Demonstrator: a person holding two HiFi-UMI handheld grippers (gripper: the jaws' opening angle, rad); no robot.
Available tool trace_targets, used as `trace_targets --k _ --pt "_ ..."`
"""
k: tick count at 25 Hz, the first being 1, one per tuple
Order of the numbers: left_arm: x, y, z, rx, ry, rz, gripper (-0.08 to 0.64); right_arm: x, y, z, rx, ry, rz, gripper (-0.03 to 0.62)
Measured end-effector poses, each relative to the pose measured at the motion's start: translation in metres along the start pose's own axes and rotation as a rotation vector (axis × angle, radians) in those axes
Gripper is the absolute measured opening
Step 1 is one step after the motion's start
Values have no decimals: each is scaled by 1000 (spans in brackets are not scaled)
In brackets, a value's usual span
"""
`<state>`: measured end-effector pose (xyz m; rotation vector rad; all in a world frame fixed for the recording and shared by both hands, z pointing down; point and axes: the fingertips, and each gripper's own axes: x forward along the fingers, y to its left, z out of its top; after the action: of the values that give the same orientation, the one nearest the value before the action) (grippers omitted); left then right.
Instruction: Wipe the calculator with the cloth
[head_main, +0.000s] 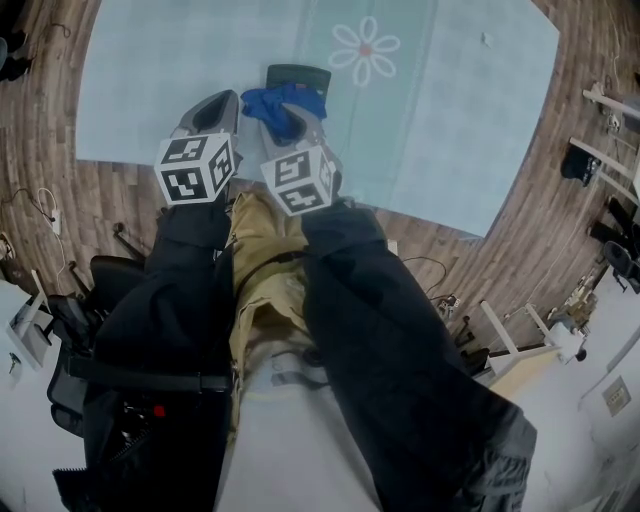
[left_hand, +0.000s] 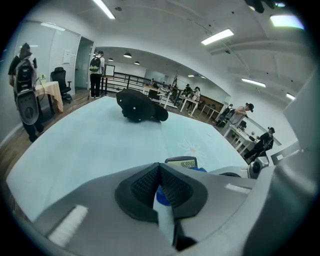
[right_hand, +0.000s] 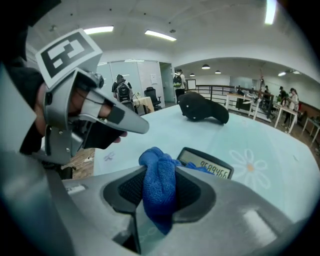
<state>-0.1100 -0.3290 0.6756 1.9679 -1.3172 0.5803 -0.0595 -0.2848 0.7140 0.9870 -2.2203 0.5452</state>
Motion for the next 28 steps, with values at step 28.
trace_targets --k 28 --pt "-25 28 -10 -37 -12 34 -5 -3 -77 17 -78 36 -203 144"
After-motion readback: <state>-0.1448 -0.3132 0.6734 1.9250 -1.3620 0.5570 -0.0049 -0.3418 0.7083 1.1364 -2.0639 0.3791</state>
